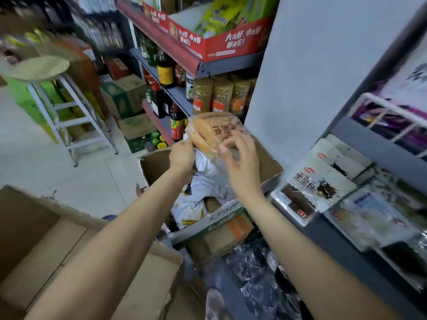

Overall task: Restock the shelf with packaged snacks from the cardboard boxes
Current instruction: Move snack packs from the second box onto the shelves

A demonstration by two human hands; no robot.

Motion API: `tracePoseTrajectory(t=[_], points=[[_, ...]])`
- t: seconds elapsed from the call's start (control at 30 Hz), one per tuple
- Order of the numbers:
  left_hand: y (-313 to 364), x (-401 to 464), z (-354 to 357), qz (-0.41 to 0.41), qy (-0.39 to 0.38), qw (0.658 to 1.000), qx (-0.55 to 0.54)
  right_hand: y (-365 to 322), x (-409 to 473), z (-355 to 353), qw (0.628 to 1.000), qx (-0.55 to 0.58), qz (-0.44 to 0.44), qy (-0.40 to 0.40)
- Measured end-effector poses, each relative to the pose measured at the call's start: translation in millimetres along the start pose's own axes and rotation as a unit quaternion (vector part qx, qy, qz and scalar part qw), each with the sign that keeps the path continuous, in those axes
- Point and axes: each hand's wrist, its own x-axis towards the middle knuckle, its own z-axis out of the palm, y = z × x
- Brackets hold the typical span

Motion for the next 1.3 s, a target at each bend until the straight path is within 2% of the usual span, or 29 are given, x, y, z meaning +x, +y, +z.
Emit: tracePoseTrajectory(t=[0.13, 0.27, 0.33, 0.4, 0.5, 0.63, 0.7, 0.77, 0.83, 0.9, 0.97, 1.07, 1.13, 1.3], points=[[5, -65, -42, 0.041, -0.007, 0.999, -0.023, -62, -58, -21, 0.999, -0.031, -0.032, 0.026], [17, -154, -82, 0.128, -0.037, 0.985, 0.111, -126, -125, -63, 0.995, -0.009, -0.021, 0.093], [24, -191, -87, 0.151, -0.041, 0.977, 0.143, -146, -147, -83, 0.993, 0.026, 0.010, 0.118], [35, -241, -85, 0.174, -0.080, 0.968, 0.164, -169, -179, -115, 0.988, 0.035, 0.030, 0.145], [53, -312, -72, 0.220, -0.111, 0.946, 0.209, -192, -214, -171, 0.986, 0.019, 0.045, 0.160], [63, -396, -41, 0.266, -0.153, 0.940, 0.150, -209, -263, -247, 0.980, -0.014, 0.059, 0.189], [63, -438, -22, 0.225, -0.207, 0.951, 0.051, -214, -289, -278, 0.973, 0.002, 0.074, 0.220], [61, -478, -3, 0.203, -0.222, 0.954, -0.023, -216, -315, -309, 0.954, 0.052, 0.106, 0.277], [59, -518, 16, 0.248, -0.225, 0.942, -0.012, -215, -341, -340, 0.924, 0.106, 0.140, 0.340], [59, -560, 32, 0.276, -0.226, 0.934, -0.023, -214, -369, -370, 0.894, 0.172, 0.187, 0.370], [56, -601, 49, 0.291, -0.231, 0.928, -0.032, -216, -396, -403, 0.866, 0.268, 0.250, 0.340], [49, -657, 75, 0.314, -0.231, 0.921, -0.025, -222, -437, -457, 0.864, 0.331, 0.292, 0.243], [45, -689, 93, 0.333, -0.223, 0.916, -0.013, -221, -462, -489, 0.852, 0.374, 0.299, 0.209], [43, -756, 128, 0.418, -0.246, 0.874, 0.043, -208, -510, -553, 0.817, 0.455, 0.273, 0.225]])
